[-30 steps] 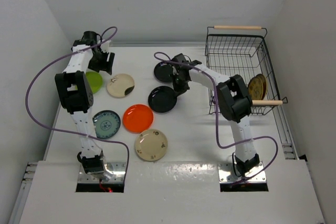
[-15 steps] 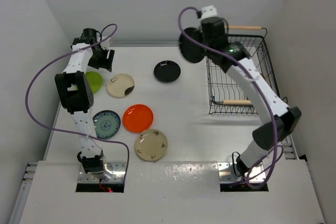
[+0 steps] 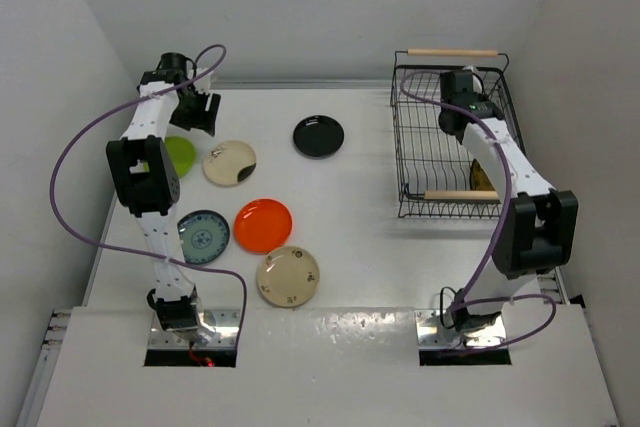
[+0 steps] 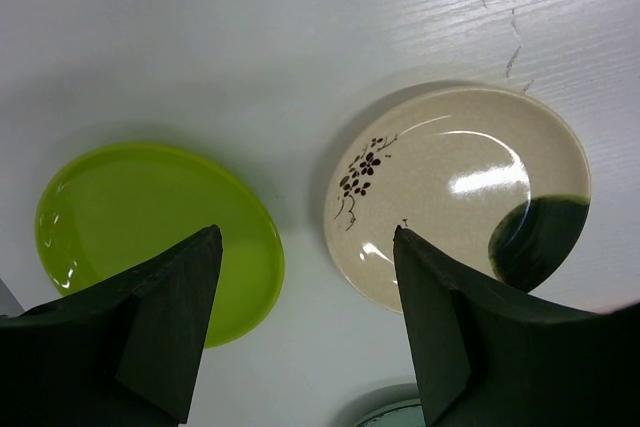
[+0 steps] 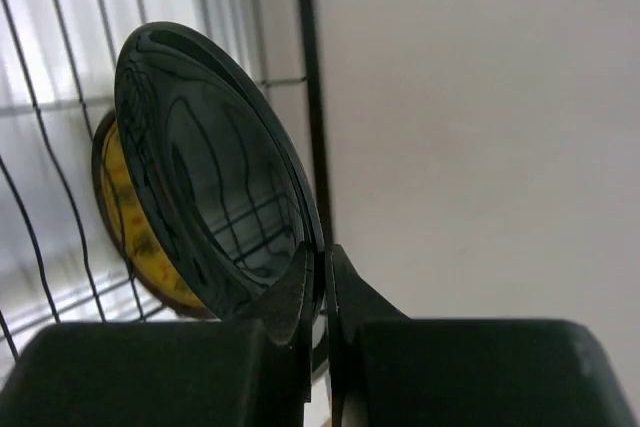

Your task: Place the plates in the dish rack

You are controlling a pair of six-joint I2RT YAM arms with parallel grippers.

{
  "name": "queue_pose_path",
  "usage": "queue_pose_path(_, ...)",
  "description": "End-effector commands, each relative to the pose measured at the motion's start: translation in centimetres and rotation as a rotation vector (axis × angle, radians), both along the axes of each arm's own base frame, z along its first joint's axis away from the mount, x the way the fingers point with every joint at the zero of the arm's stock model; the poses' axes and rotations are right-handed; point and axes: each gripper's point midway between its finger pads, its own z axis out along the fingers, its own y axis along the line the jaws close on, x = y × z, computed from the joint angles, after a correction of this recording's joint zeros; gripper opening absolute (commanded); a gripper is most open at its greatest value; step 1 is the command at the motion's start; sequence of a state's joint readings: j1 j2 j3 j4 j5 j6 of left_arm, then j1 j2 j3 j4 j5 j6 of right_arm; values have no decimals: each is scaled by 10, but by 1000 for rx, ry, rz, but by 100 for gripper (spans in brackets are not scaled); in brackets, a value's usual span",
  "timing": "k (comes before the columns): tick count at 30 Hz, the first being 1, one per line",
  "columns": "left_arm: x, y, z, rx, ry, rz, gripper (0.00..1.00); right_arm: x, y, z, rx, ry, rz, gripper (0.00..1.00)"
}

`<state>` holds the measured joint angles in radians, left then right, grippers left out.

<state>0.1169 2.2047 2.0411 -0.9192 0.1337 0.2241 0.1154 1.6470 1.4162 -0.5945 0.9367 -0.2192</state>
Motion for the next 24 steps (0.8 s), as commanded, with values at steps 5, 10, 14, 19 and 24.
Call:
queue_pose_path(5,7,-3,14,3,-41,-9,74,-4,-3,-42,96,-1,-39,0)
queue_pose_path(10,8,-6,10,-14,-34,-18,74,-11,-4,-65,103,50,-55,0)
queue_pose_path(14,9,-17,5,-16,-23,-39,74,-18,0,-86,149,63,-71,0)
queue_pose_path(19,13,-42,7,-40,-34,-82,74,-24,-1,-102,138,106,-87,0)
queue_pose_path(24,14,-88,2,-98,-26,-180,79,-26,-1,-106,187,93,-121,6)
